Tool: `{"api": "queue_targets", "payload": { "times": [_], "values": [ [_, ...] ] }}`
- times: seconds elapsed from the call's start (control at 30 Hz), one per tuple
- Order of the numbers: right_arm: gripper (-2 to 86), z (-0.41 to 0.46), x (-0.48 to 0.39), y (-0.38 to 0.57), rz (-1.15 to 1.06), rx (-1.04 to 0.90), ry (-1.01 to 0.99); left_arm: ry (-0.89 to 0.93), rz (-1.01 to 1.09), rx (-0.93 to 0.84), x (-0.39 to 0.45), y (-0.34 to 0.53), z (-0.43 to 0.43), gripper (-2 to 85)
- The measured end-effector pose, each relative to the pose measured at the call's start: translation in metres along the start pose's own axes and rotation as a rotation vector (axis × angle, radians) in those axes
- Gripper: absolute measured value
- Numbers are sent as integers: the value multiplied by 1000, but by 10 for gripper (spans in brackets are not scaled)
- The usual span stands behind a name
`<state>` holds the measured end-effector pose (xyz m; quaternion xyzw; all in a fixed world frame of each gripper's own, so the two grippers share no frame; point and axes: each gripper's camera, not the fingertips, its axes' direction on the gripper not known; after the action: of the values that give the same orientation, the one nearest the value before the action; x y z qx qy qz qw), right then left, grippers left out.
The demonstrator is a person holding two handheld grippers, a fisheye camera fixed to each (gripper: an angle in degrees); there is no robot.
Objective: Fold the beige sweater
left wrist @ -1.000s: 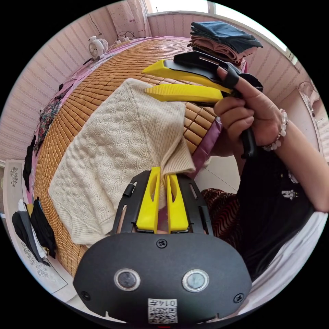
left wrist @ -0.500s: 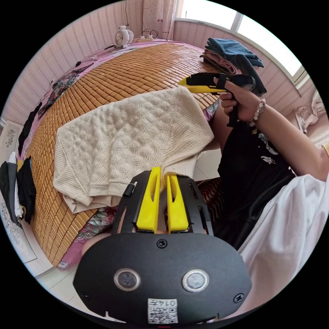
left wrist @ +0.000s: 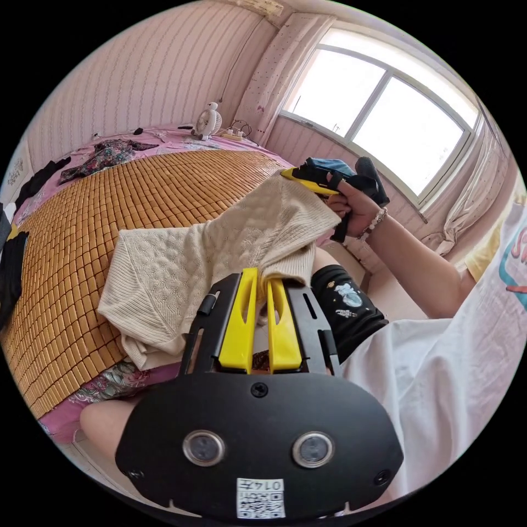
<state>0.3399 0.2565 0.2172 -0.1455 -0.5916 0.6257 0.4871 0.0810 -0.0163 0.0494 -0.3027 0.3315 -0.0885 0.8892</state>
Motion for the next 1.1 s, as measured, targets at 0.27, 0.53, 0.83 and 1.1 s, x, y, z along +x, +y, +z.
{"api": "queue_targets", "payload": {
  "times": [0.27,0.53,0.83,1.1],
  "values": [
    [42,154,-140,-12,-329,-265,-165,-67,-223,47,-87,49,-71,76],
    [89,181,-134,24,-342,-295,-48,-198,-313,89,-129,86,-117,110],
    [186,165,-75,78,-129,-319,208,-161,-298,153,-193,18,-55,171],
    [212,206,-73,106,-156,-308,229,-264,-237,-160,-231,-27,43,206]
  ]
}}
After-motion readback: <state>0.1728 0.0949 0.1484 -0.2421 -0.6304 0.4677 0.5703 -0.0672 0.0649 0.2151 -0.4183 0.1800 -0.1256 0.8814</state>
